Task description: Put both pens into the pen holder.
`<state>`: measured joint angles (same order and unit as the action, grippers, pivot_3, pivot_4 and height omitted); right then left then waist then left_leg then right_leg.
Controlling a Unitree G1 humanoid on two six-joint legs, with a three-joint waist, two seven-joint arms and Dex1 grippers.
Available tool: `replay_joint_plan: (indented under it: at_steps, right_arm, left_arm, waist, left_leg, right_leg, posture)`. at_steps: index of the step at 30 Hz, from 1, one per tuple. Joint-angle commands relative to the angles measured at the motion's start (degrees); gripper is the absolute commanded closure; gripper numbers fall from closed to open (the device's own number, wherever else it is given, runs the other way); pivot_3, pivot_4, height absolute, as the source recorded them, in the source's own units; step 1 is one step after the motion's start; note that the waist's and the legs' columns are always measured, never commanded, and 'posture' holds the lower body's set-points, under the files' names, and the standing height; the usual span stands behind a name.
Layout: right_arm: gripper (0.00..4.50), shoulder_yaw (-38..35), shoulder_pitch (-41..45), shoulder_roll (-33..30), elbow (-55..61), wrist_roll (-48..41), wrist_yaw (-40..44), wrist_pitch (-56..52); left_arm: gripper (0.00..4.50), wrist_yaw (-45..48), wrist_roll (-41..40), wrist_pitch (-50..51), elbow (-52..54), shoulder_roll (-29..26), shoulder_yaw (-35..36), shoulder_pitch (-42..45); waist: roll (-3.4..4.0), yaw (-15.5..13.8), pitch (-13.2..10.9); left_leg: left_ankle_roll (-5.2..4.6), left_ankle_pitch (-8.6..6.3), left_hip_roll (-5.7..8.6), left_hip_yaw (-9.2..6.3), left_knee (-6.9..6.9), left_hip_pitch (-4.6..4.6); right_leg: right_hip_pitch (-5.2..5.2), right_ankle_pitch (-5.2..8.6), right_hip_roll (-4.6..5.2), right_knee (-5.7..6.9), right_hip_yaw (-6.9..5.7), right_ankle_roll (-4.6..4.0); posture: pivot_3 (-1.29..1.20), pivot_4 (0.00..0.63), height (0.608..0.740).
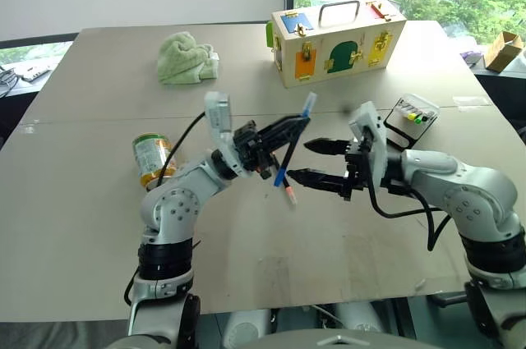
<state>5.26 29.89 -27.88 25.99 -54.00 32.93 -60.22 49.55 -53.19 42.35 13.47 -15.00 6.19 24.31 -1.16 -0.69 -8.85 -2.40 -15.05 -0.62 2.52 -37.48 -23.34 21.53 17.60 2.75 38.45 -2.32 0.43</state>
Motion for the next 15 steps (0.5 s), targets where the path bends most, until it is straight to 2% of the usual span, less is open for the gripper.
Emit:
replay_joint_plan:
  at_steps: [1,2,3,4,8,9,10,14,15]
  right_arm:
    - [0.00,-6.20,3.14,3.78,-3.04,-16.14,-6.03,-8.19]
    - [0.00,-6.88,3.69,4.59,-3.66,-17.51,-7.90,-8.67]
    - [0.51,-7.79,4.36,5.68,-4.66,-20.02,-10.67,-9.15]
    - [0.64,-8.43,4.85,6.46,-5.37,-21.56,-12.99,-9.44]
    - [2.32,-8.53,4.64,6.31,-5.29,-23.68,-17.19,-10.48]
    - [2.86,-8.36,4.31,6.17,-5.01,-23.99,-17.82,-10.50]
    - [3.07,-8.10,4.06,5.96,-4.71,-24.05,-18.28,-10.44]
    - [3.09,-6.62,3.12,5.22,-3.15,-23.23,-18.40,-10.07]
    - [3.09,-6.25,2.94,5.08,-2.89,-22.75,-18.29,-9.87]
  left_arm:
    - [4.42,6.70,-1.90,0.16,-2.37,-1.12,-1.69,2.40]
    - [4.42,7.05,-1.64,-0.22,-3.14,-0.96,-1.81,2.82]
    - [4.50,7.59,-1.24,-0.76,-3.77,-0.76,-2.05,3.05]
    - [4.50,8.01,-1.06,-1.01,-4.20,-0.60,-2.28,3.08]
    - [4.50,9.04,-0.53,-1.98,-4.60,-0.36,-2.74,2.40]
    - [4.50,8.98,-0.43,-2.18,-4.53,-0.23,-2.74,2.18]
    - [4.50,8.80,-0.04,-2.45,-4.50,-0.13,-2.91,1.93]
    - [4.50,8.28,-0.49,-1.58,-4.55,0.15,-3.37,0.82]
    - [4.05,7.52,-1.01,-0.93,-4.92,0.40,-3.11,0.74]
  waist:
    - [-0.01,0.06,-0.01]
    - [0.00,0.10,-0.02]
    - [0.00,0.11,-0.01]
    - [0.00,0.12,-0.01]
    - [0.01,0.22,-0.01]
    - [0.01,0.22,-0.01]
    - [0.01,0.22,-0.01]
    - [0.01,0.25,-0.01]
    - [0.01,0.24,-0.01]
  left_leg:
    - [-0.03,-0.02,0.00,-0.02,-0.01,-0.04]
    - [-0.04,-0.02,0.00,-0.02,-0.03,-0.11]
    - [-0.05,-0.03,0.00,-0.08,-0.10,-0.22]
    - [-0.06,-0.03,0.00,-0.10,-0.11,-0.25]
    - [-0.07,-0.03,0.00,-0.14,-0.12,-0.30]
    - [-0.07,-0.03,0.00,-0.14,-0.12,-0.33]
    - [-0.07,-0.03,0.00,-0.14,-0.13,-0.35]
    - [-0.09,-0.04,0.00,-0.14,-0.13,-0.35]
    - [-0.10,-0.05,0.00,-0.14,-0.14,-0.35]
  right_leg:
    - [0.00,0.00,0.00,-0.04,-0.03,0.00]
    - [0.07,-0.01,0.01,-0.04,-0.04,0.01]
    - [0.13,-0.01,0.01,-0.03,-0.11,0.01]
    - [0.14,-0.01,0.01,-0.02,-0.12,0.01]
    - [0.18,-0.01,0.01,-0.01,-0.16,0.01]
    - [0.21,-0.01,0.01,-0.01,-0.16,0.01]
    - [0.22,-0.01,0.00,-0.01,-0.17,0.01]
    - [0.21,-0.01,0.00,-0.01,-0.16,0.01]
    - [0.21,-0.01,0.00,0.00,-0.16,0.01]
  posture:
    - [0.00,0.150,0.740]
    - [0.00,0.150,0.740]
    - [0.00,0.150,0.740]
    - [0.00,0.150,0.740]
    - [0.00,0.150,0.740]
    - [0.00,0.150,0.740]
    - [0.00,0.150,0.740]
    - [0.00,0.150,0.740]
    - [0.00,0.150,0.740]
